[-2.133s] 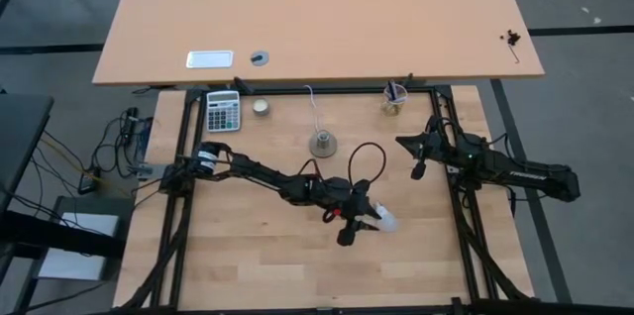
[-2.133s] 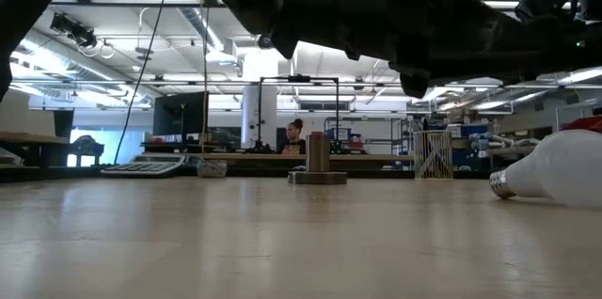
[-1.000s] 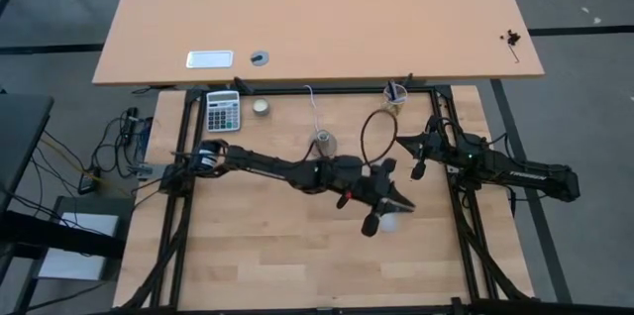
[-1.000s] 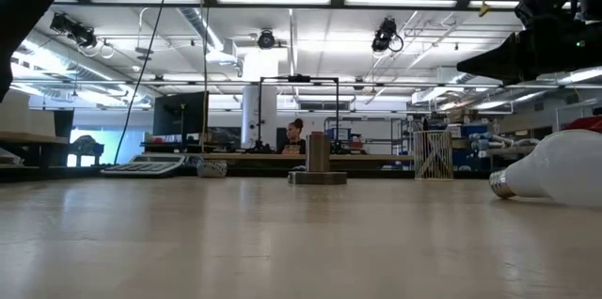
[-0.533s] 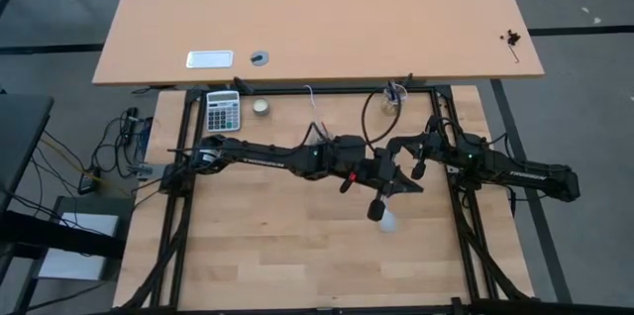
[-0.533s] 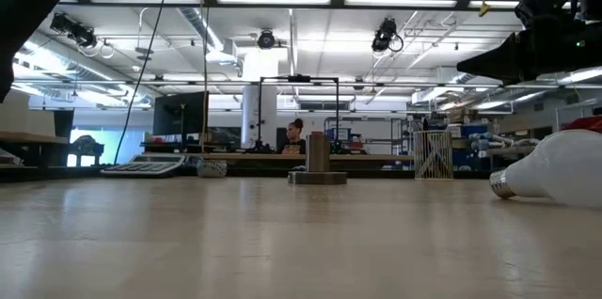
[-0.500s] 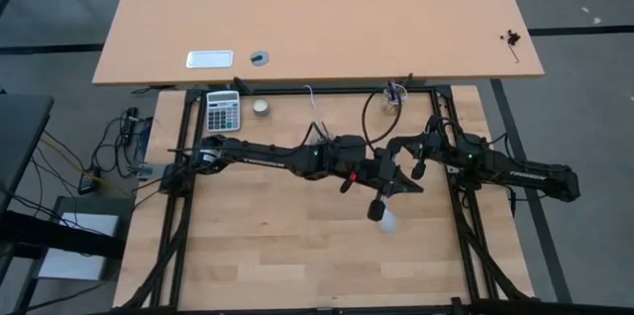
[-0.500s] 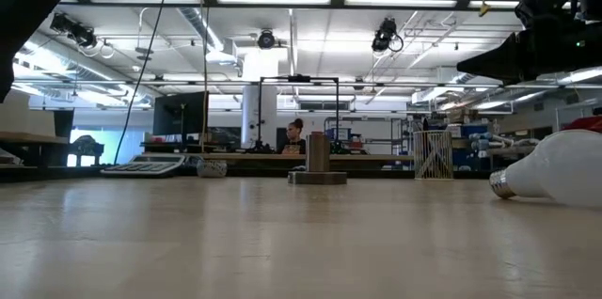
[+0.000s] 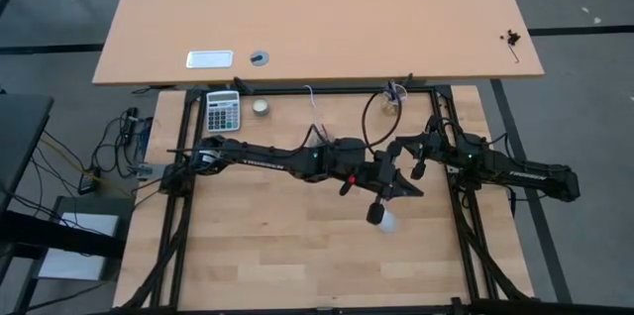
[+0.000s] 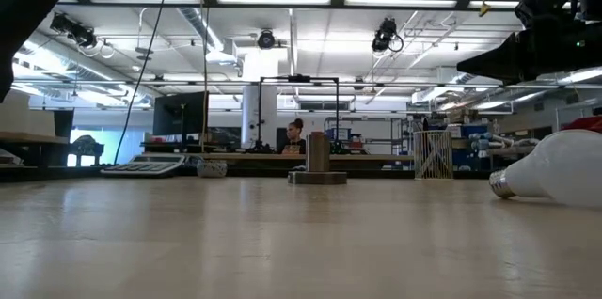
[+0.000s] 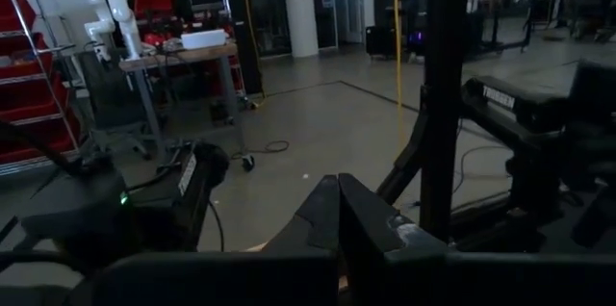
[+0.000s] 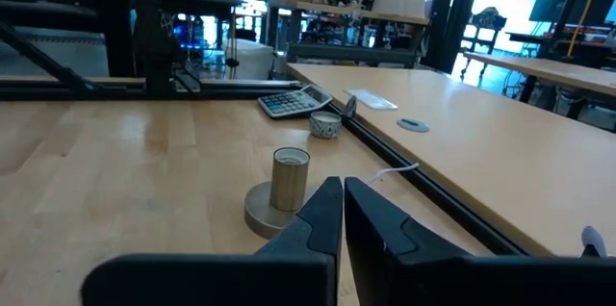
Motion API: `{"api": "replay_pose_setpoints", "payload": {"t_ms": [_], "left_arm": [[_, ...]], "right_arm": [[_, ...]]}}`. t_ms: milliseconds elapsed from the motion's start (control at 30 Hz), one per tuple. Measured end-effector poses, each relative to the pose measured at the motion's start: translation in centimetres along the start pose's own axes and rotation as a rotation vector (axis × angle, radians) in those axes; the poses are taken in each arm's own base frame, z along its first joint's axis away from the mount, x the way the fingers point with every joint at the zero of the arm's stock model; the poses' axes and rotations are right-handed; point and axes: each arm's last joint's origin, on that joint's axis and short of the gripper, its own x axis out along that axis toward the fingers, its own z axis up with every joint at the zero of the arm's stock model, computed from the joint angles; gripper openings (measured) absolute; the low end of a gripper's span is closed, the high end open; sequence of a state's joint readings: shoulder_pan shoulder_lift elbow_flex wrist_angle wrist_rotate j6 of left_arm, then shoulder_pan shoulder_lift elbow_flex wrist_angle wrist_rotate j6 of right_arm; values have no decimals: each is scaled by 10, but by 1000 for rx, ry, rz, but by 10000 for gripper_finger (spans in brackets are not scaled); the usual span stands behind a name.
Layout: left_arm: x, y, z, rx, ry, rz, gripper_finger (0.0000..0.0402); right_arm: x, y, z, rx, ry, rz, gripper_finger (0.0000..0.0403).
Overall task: Screw lightbulb
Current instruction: Insert the lightbulb into the lamp
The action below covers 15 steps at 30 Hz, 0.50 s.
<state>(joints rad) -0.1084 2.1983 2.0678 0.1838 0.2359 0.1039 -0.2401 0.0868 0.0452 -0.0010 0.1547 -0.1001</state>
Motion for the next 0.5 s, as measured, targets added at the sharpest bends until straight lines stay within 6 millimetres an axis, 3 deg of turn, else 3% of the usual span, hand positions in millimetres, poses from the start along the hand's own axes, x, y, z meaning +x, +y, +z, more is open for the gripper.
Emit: {"api": "replay_pose_setpoints", "payload": {"t_ms": [233,500], "left_arm": [[5,-5,0,-10,-70,8,3],[27,-10,-30,-115,-99,-12,3]], "right_arm": [[0,0,0,0,0,1,25],[0,0,1,1,-7,0,24]]}}
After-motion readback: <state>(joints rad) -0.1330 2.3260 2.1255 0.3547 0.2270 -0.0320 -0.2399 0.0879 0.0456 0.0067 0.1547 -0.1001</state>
